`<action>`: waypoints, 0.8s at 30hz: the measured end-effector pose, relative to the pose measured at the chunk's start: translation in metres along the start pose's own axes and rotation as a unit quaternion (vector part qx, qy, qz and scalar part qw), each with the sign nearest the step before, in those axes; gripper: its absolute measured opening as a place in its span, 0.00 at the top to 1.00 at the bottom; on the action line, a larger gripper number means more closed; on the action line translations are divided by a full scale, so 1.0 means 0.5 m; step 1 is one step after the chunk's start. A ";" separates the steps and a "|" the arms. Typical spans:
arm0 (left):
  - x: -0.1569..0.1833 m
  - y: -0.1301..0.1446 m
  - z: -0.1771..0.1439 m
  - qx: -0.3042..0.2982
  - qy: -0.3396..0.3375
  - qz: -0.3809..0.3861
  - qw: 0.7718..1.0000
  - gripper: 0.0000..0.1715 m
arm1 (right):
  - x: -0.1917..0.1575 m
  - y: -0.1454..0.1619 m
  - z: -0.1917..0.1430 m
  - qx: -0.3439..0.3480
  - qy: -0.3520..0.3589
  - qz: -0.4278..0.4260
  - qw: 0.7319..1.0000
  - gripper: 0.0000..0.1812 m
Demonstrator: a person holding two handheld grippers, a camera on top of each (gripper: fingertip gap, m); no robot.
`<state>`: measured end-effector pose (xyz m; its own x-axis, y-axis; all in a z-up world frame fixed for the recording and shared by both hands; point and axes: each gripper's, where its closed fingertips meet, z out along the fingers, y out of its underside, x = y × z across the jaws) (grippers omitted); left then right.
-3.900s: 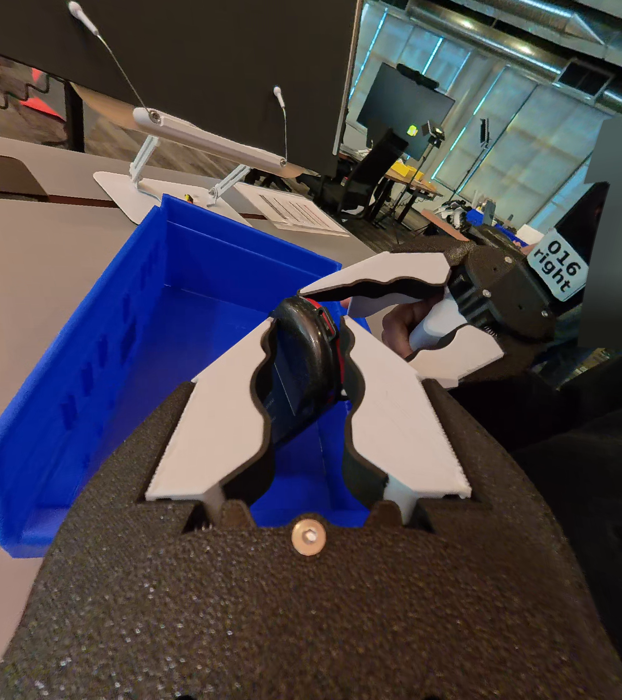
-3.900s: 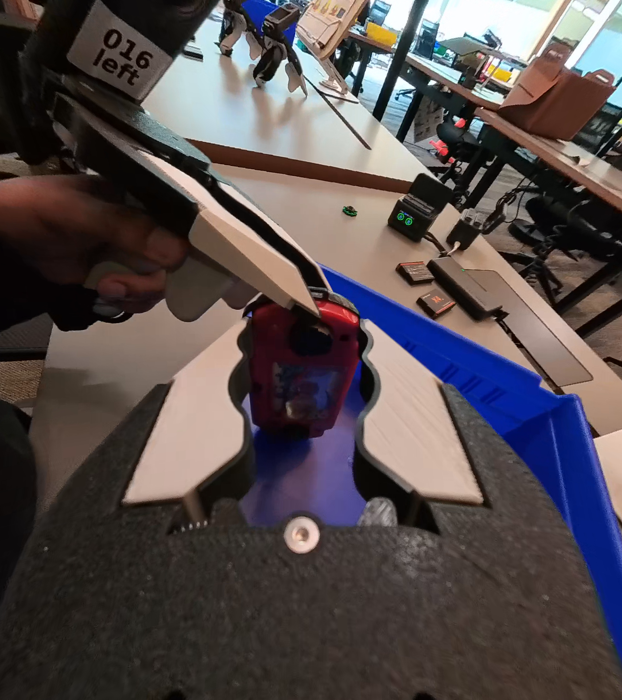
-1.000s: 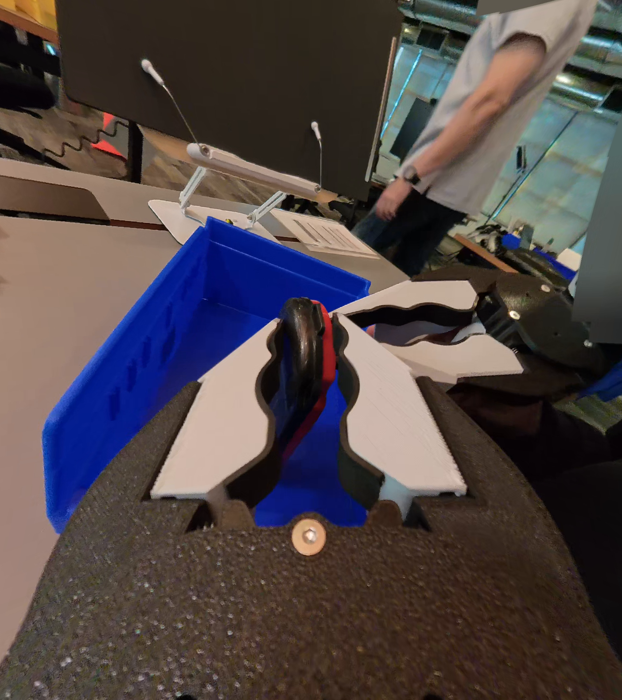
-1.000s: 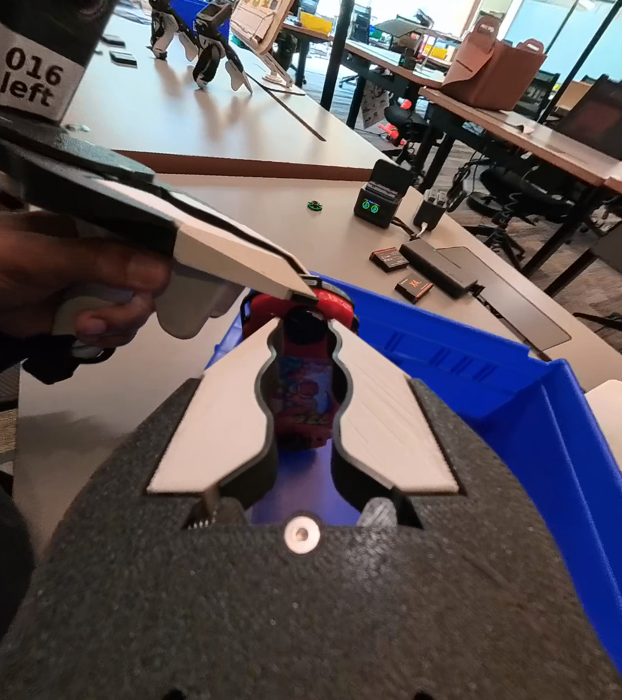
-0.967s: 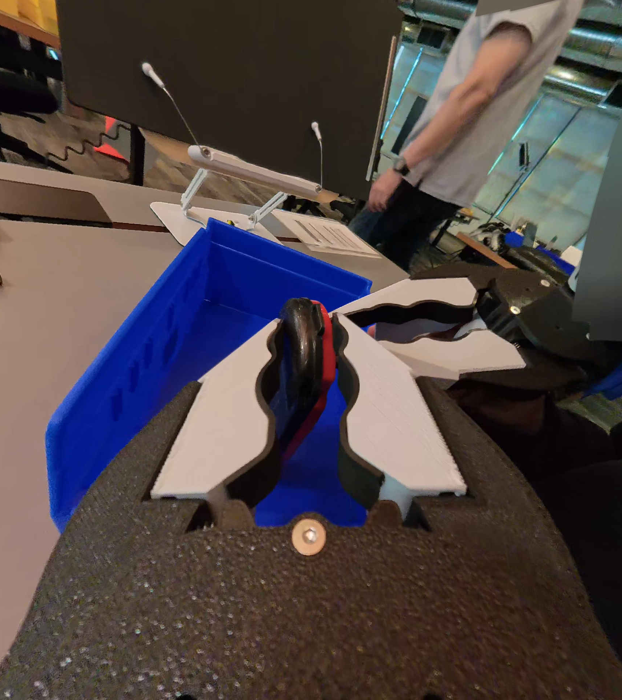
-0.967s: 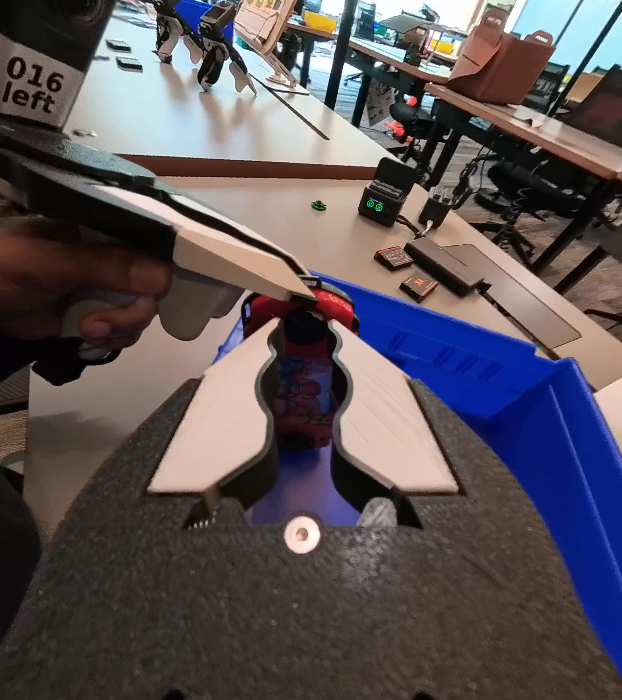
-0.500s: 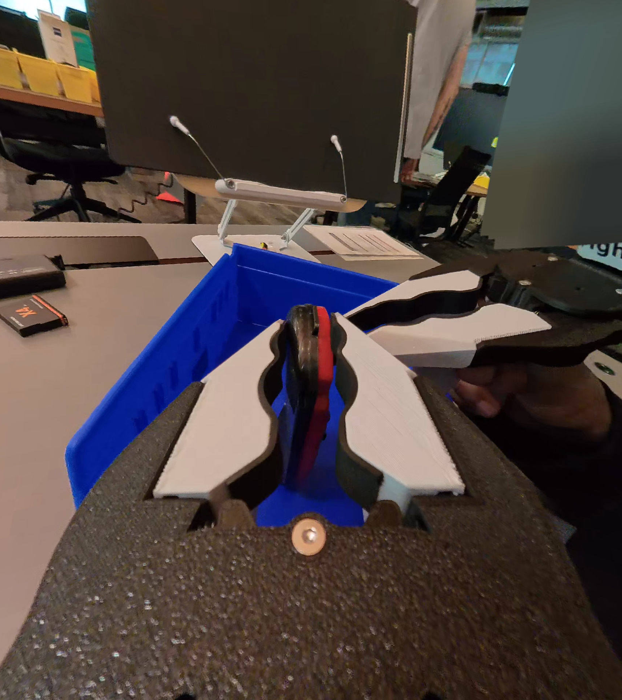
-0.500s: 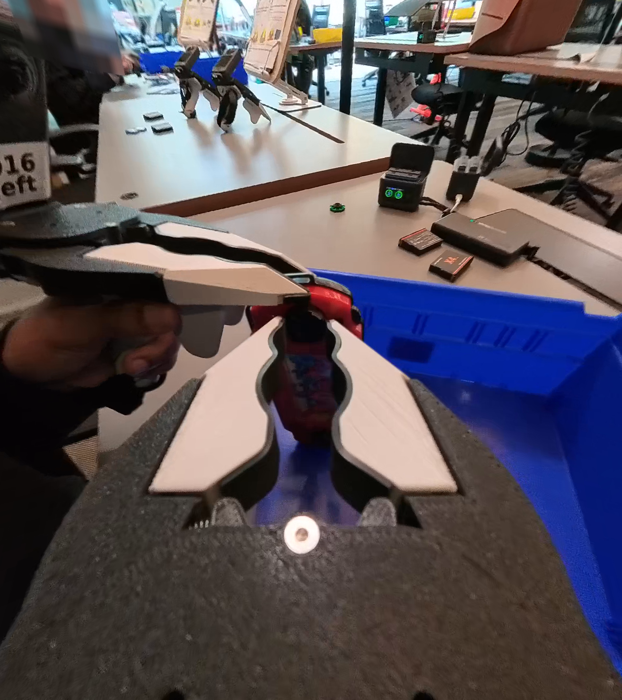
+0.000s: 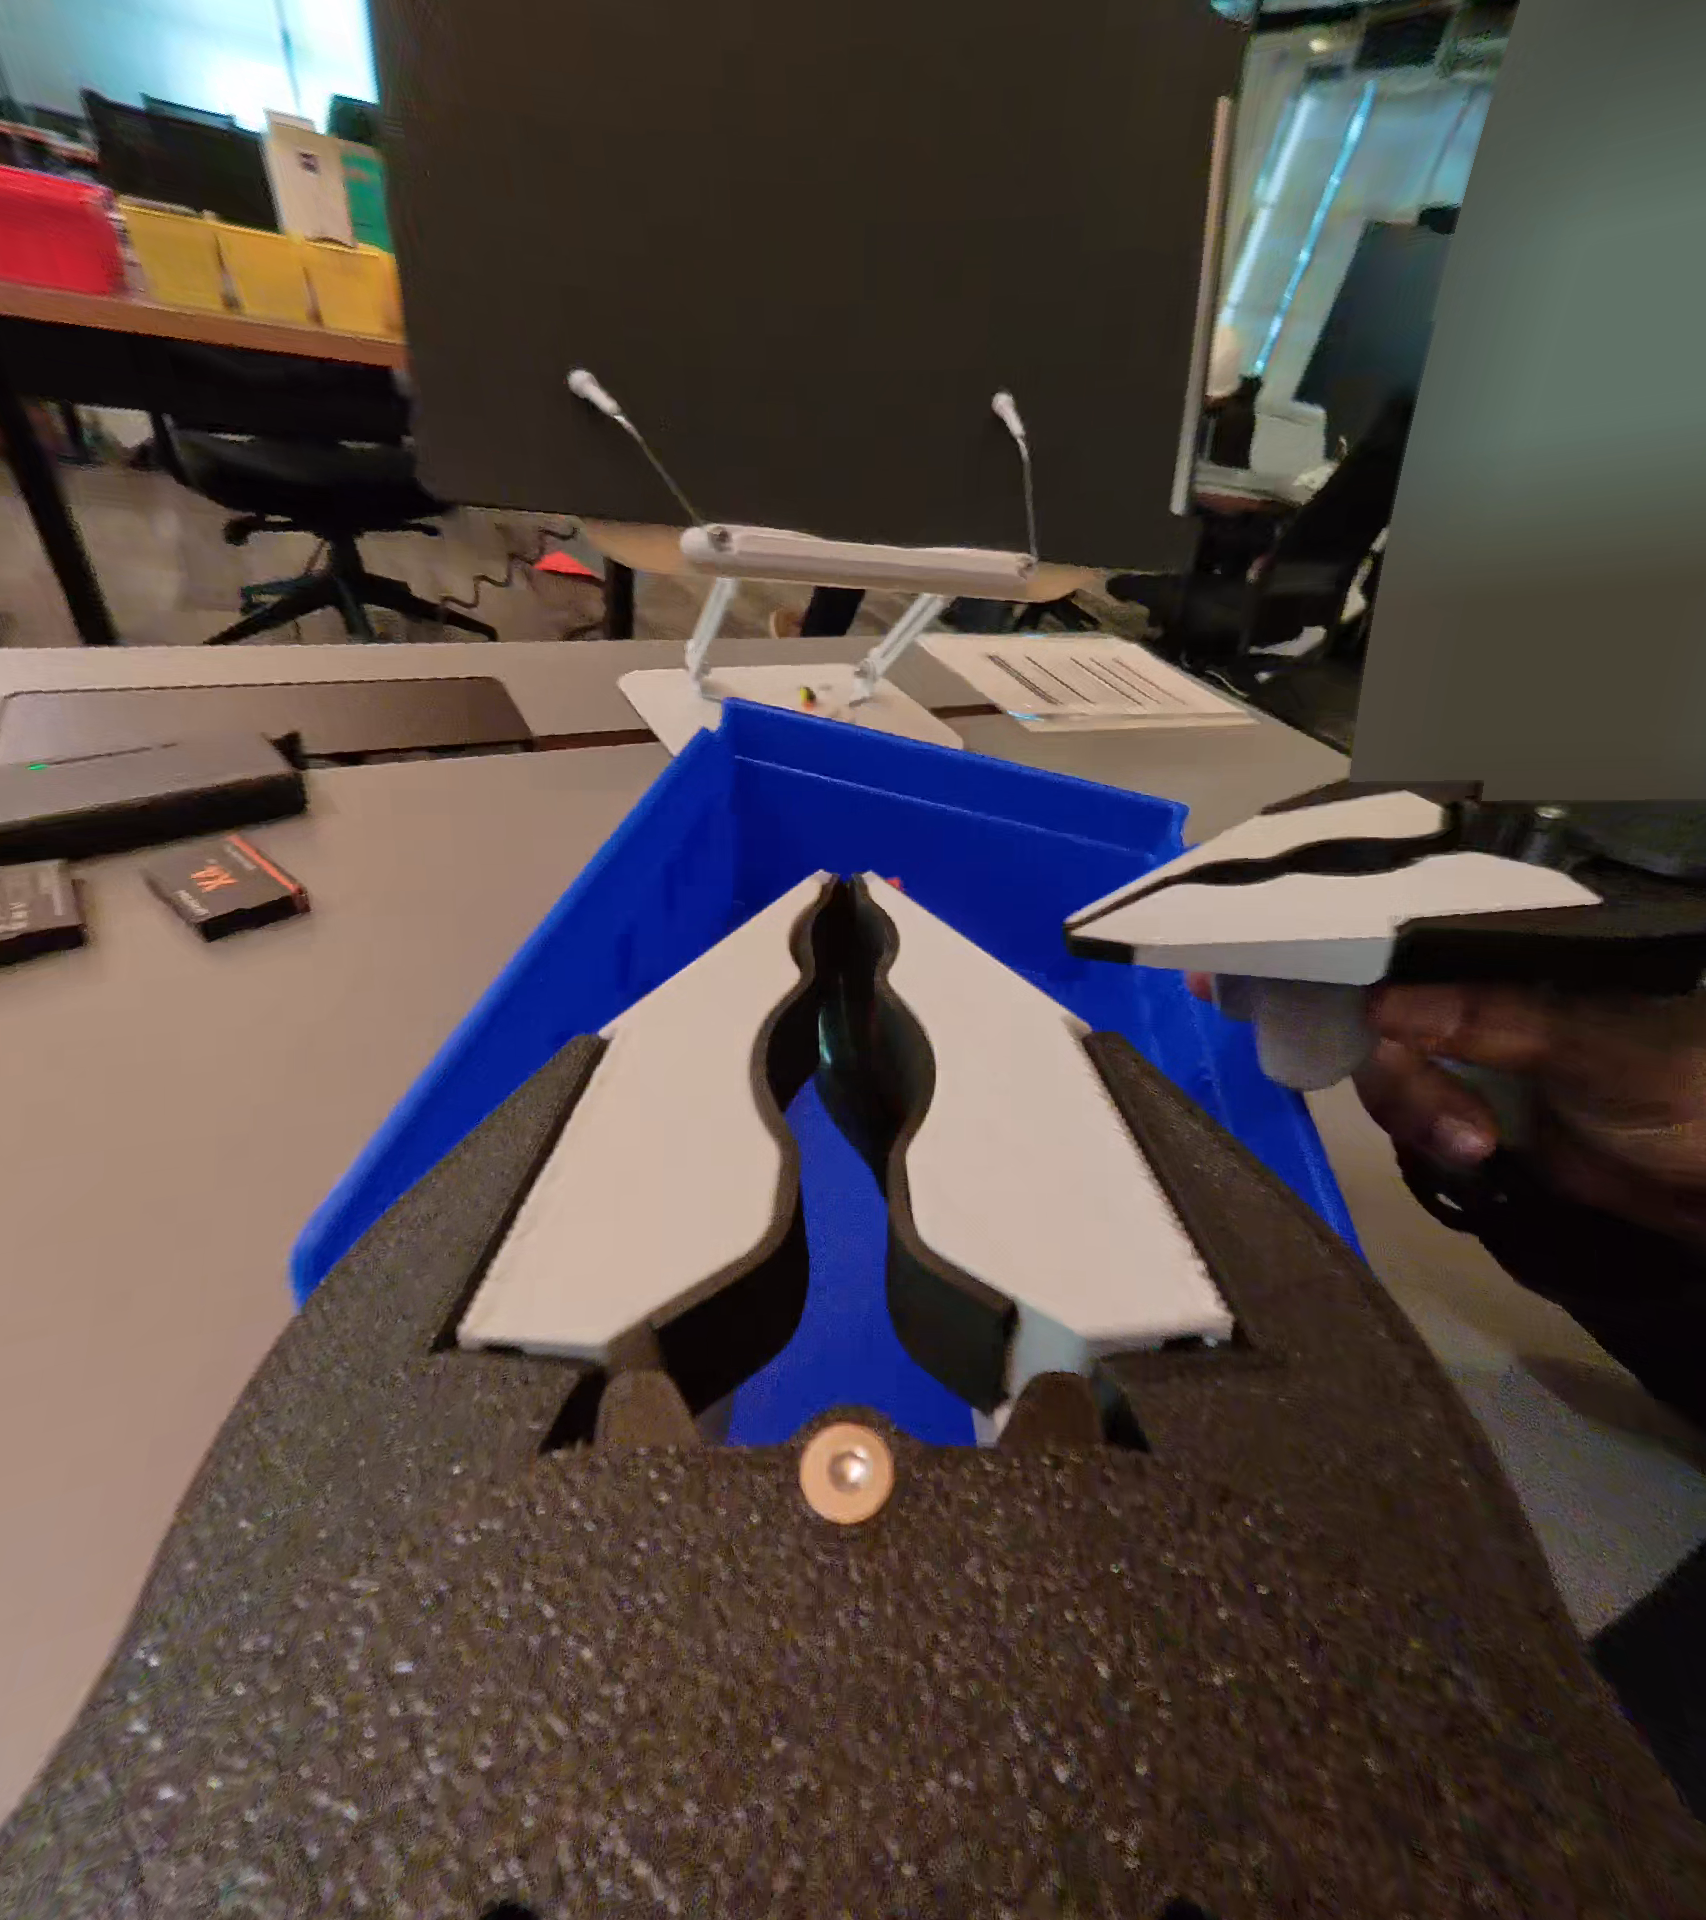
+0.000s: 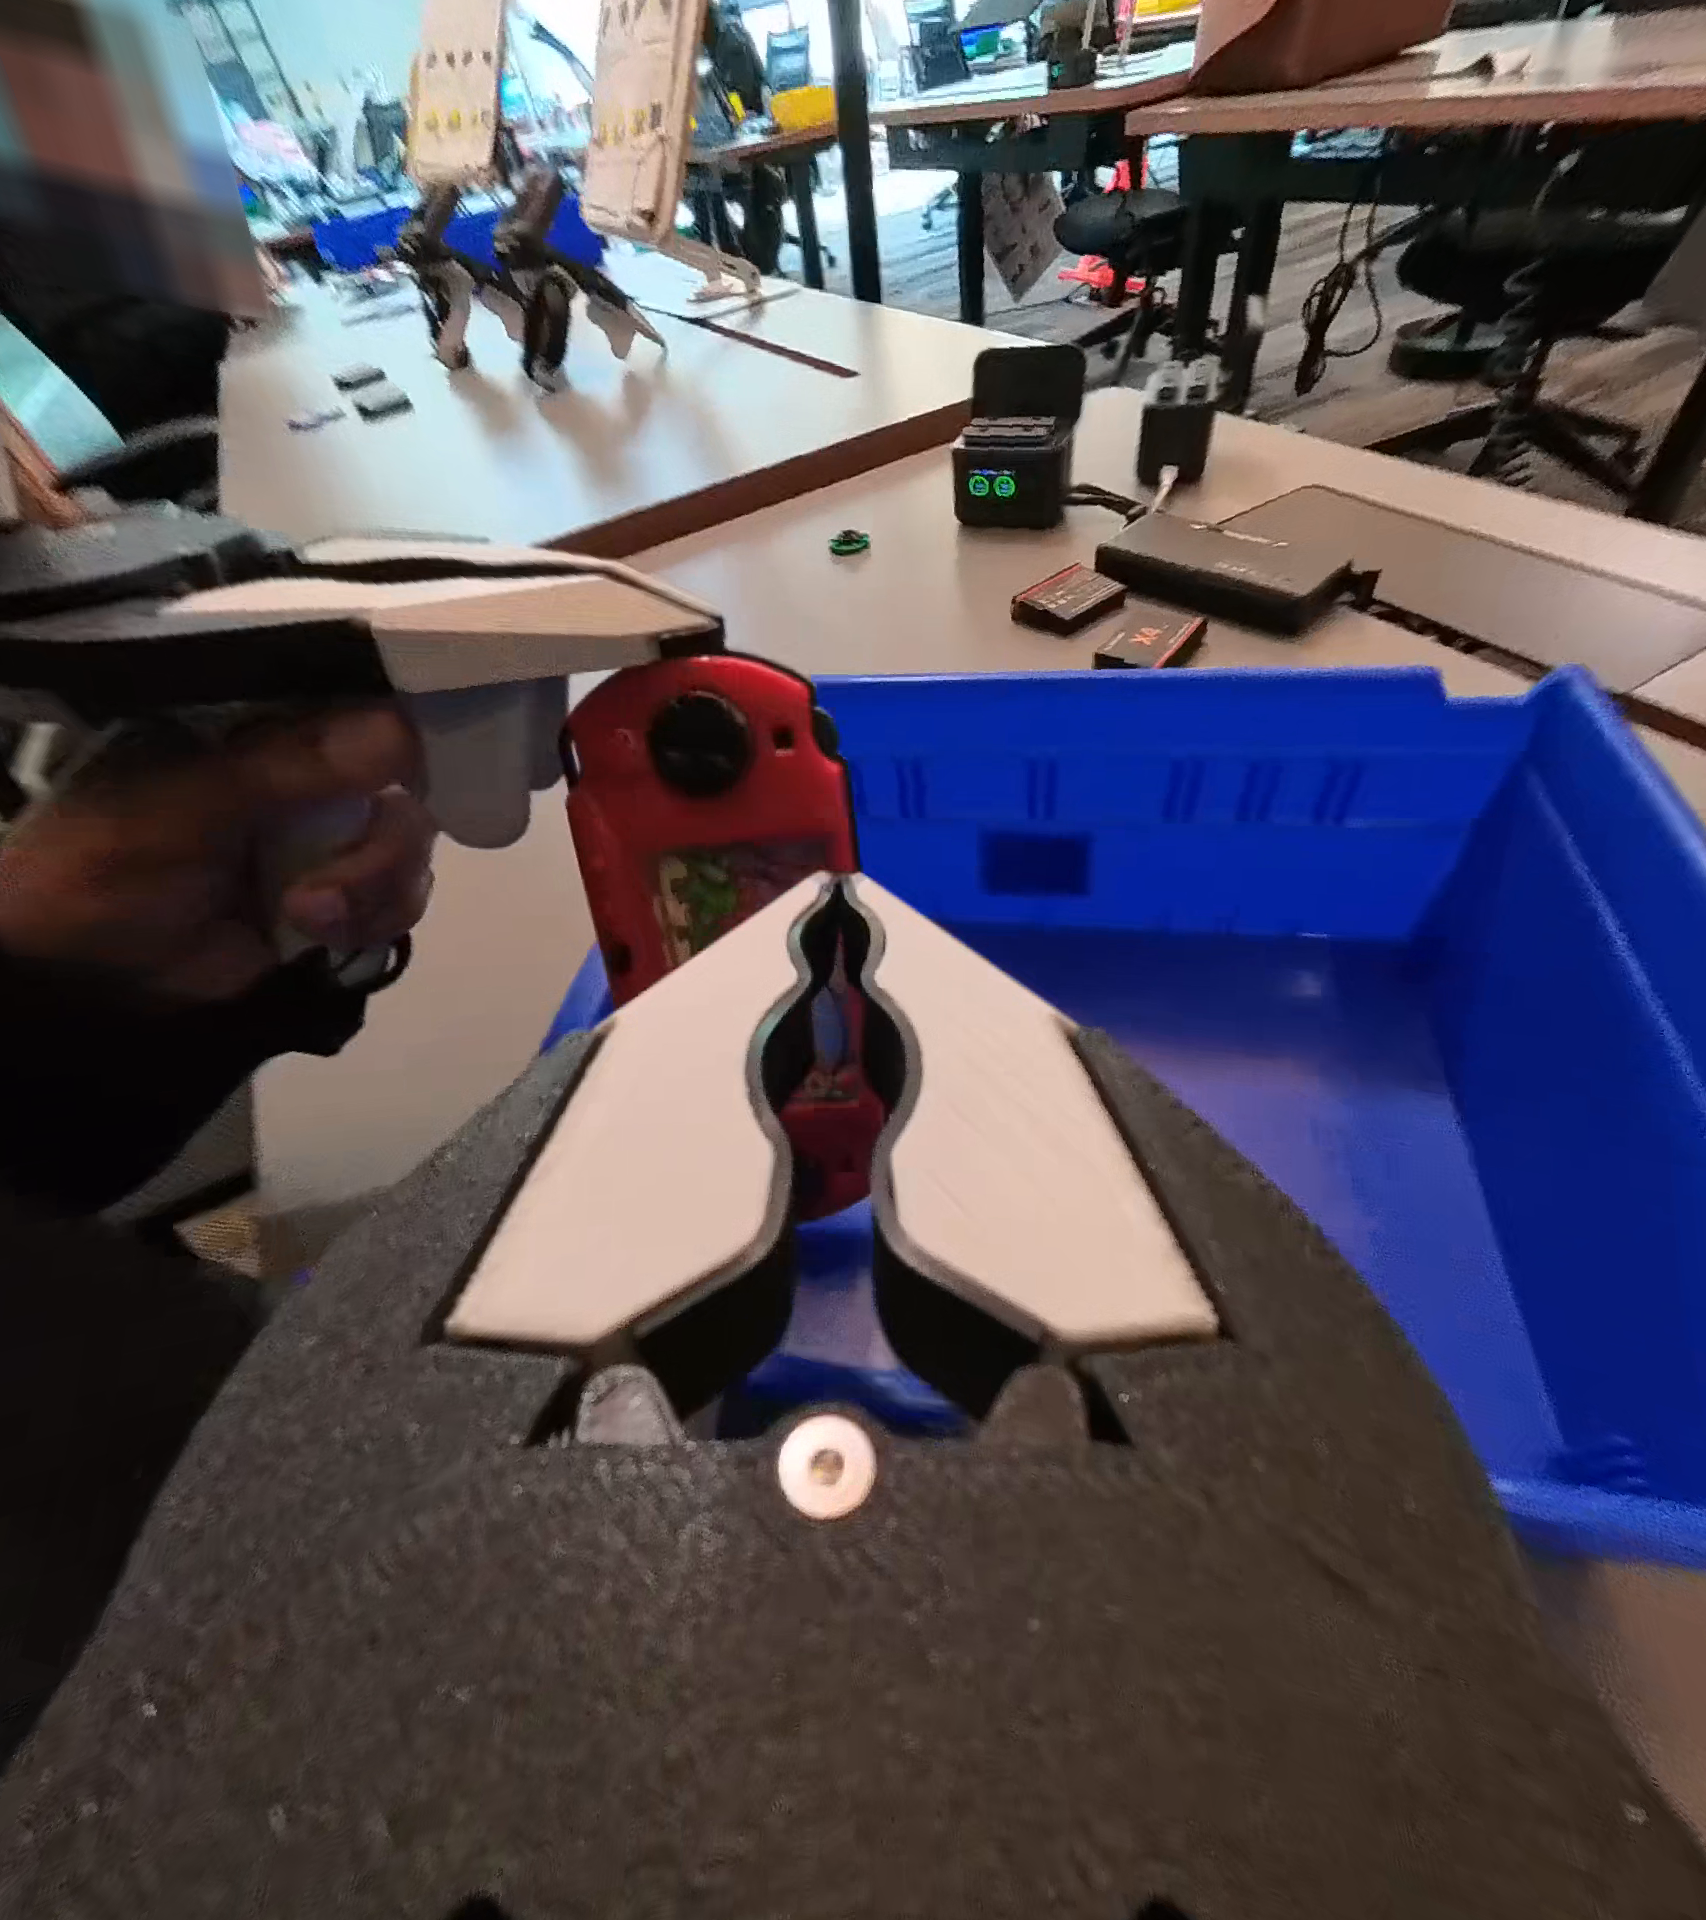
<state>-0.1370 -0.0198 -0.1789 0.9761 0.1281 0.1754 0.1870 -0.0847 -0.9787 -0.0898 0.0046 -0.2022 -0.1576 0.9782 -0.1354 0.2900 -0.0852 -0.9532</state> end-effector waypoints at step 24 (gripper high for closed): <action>0.026 0.023 -0.001 0.008 0.046 -0.054 0.997 1.00 | -0.049 -0.003 0.049 -0.015 0.018 -0.129 0.991 0.64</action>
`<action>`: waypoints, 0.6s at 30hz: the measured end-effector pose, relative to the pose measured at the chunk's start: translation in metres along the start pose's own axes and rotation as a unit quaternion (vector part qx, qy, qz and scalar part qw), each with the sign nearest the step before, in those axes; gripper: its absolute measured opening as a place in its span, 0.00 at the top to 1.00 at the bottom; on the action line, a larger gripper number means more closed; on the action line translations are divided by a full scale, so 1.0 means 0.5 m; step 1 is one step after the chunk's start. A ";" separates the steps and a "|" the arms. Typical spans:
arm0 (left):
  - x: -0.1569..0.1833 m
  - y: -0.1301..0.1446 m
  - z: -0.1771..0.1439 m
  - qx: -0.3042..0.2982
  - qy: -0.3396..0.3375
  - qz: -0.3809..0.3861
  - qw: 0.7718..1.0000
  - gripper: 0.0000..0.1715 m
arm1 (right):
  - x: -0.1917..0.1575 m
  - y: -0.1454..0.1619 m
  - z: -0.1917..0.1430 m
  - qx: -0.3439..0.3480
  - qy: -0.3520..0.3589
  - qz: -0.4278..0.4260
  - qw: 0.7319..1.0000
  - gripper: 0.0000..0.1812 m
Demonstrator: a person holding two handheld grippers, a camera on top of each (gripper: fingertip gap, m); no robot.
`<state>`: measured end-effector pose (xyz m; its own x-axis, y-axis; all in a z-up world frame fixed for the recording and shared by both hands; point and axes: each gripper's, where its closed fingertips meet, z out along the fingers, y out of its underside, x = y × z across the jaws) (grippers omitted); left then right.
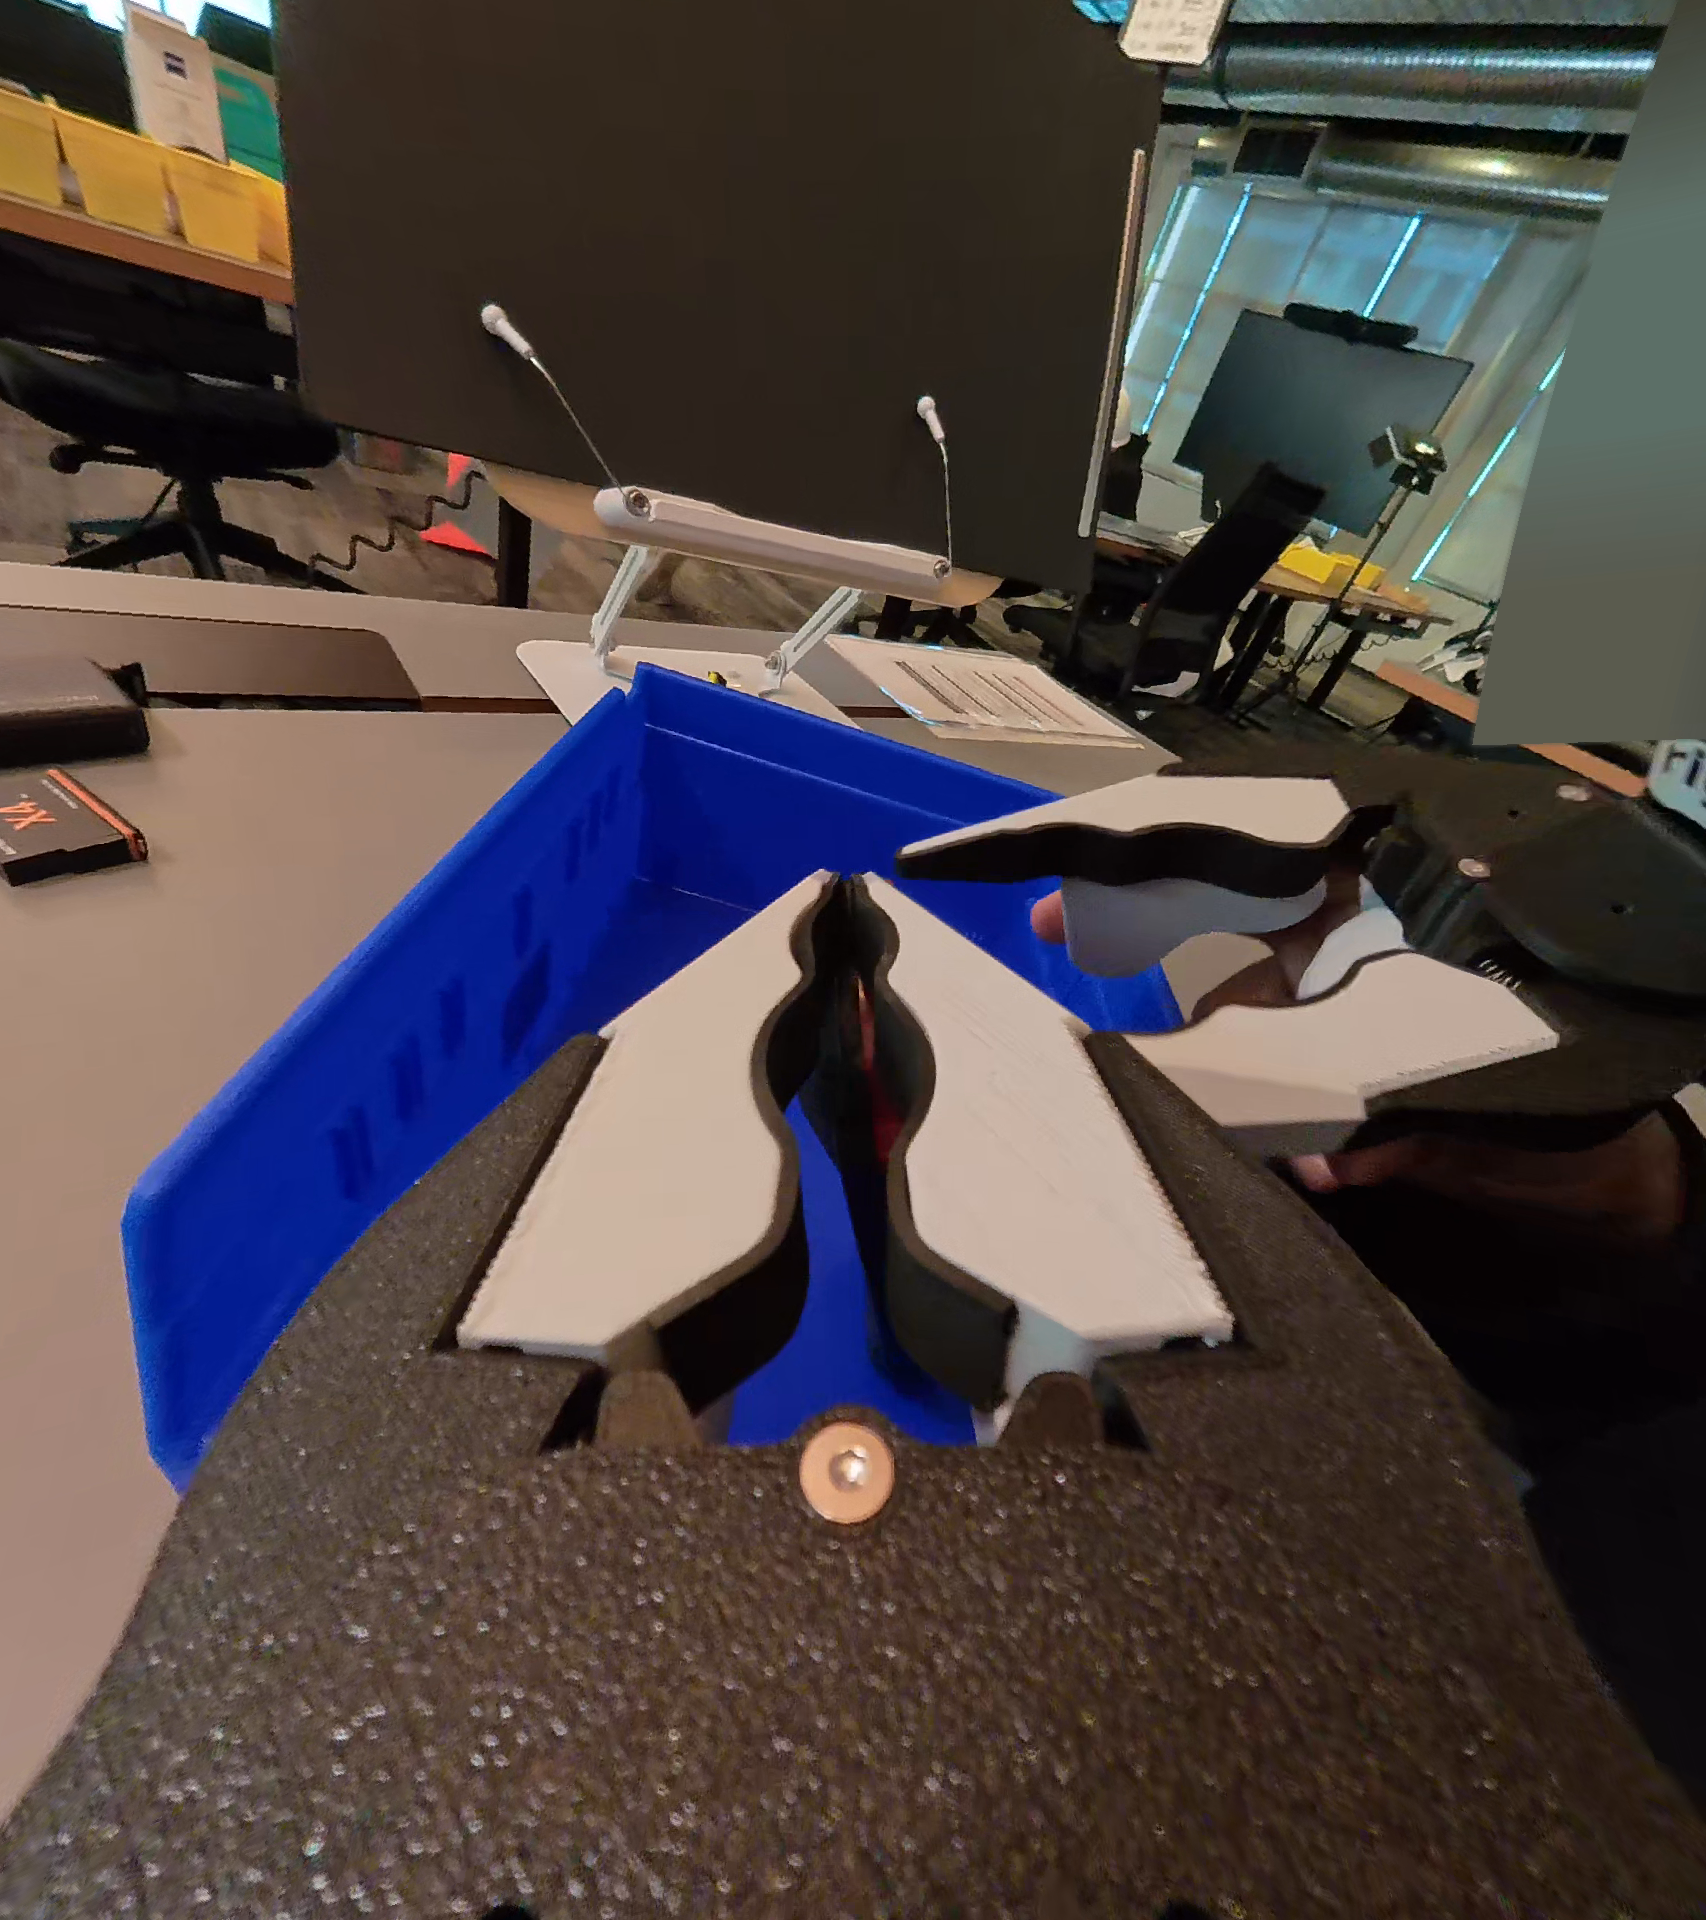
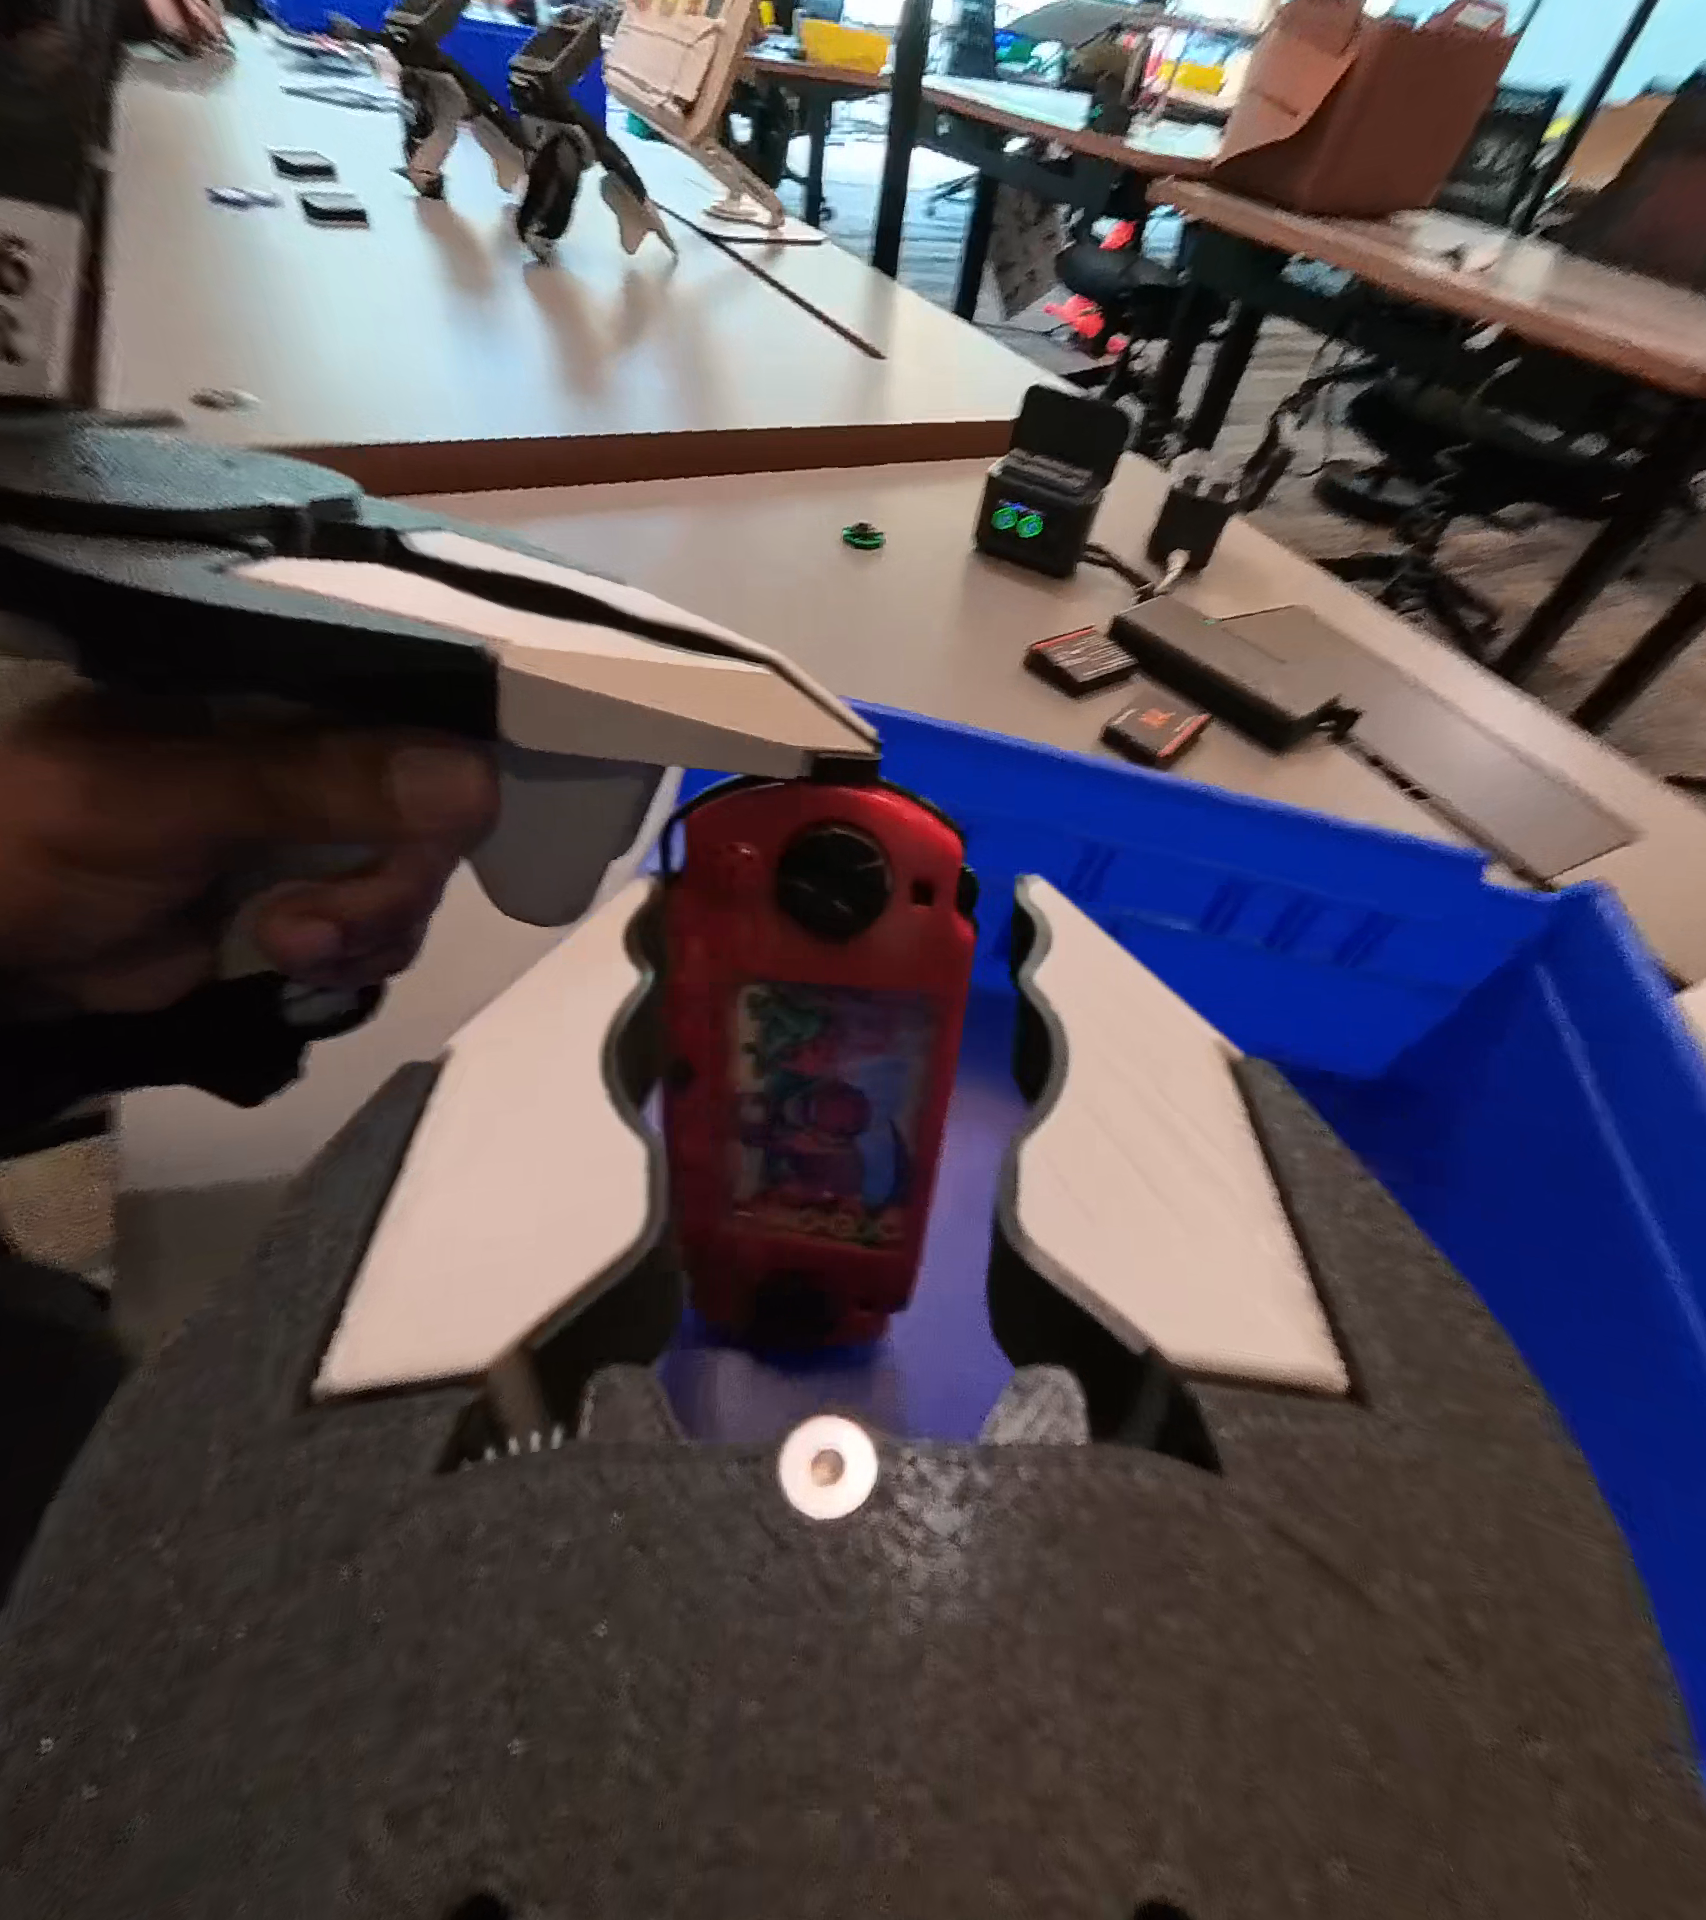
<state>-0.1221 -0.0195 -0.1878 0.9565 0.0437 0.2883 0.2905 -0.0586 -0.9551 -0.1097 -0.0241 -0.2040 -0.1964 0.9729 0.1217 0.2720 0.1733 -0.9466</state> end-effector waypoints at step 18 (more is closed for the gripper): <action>0.010 0.017 -0.035 -0.010 0.142 -0.184 0.973 1.00 | -0.035 0.057 0.018 -0.095 -0.028 -0.033 0.995 0.59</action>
